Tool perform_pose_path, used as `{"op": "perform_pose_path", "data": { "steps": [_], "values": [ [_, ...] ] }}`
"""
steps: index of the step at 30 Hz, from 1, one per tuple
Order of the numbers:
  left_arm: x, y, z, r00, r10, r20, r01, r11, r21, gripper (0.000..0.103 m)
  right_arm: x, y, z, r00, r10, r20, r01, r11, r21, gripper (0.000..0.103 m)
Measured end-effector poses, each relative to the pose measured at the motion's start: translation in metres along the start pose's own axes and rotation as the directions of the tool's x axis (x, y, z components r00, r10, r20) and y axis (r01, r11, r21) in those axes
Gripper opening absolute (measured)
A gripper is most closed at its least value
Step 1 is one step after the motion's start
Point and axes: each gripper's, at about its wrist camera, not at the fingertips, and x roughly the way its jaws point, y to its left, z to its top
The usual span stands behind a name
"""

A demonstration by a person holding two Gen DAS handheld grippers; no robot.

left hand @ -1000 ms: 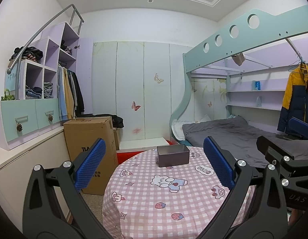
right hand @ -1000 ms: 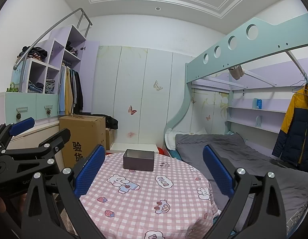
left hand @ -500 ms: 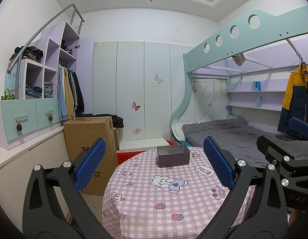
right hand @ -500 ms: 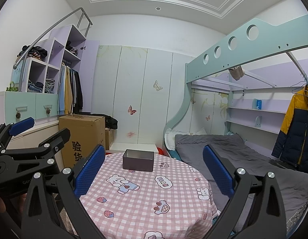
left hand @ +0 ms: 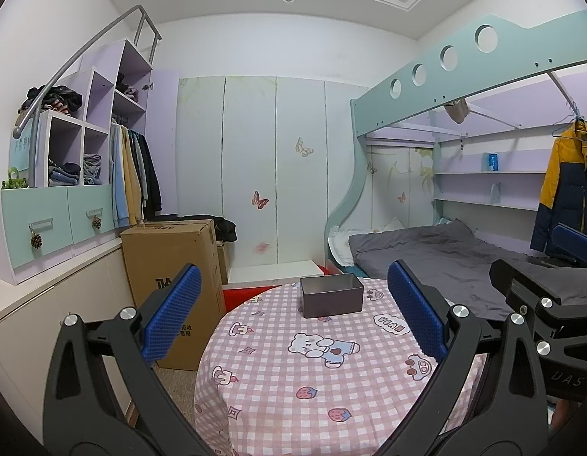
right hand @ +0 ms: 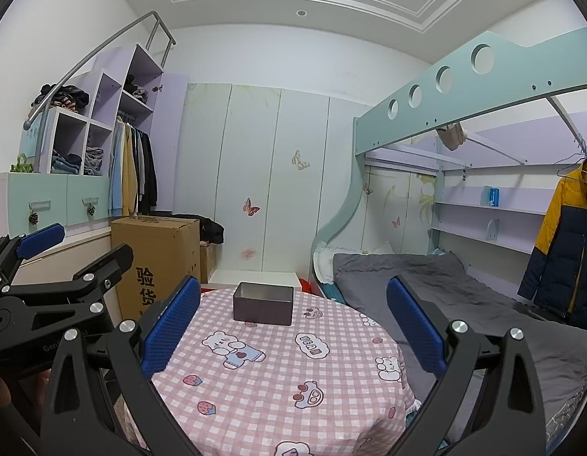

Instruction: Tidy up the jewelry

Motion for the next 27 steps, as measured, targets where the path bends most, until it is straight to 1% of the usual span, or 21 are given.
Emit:
{"op": "perform_pose_path", "data": {
  "steps": [13, 27],
  "values": [
    [0.004, 0.003, -0.003, 1.0, -0.001, -0.01, 0.001, 1.0, 0.0, 0.096, 0.007, 0.0, -0.002, 1.0, -0.003, -0.011, 0.003, 1.0, 0.0, 0.095],
    [0.019, -0.002, -0.011, 0.999, 0.001, -0.041, -0.001, 1.0, 0.001, 0.096, 0.018, -0.003, -0.01, 0.999, -0.003, -0.038, 0.003, 1.0, 0.007, 0.095]
  ]
}}
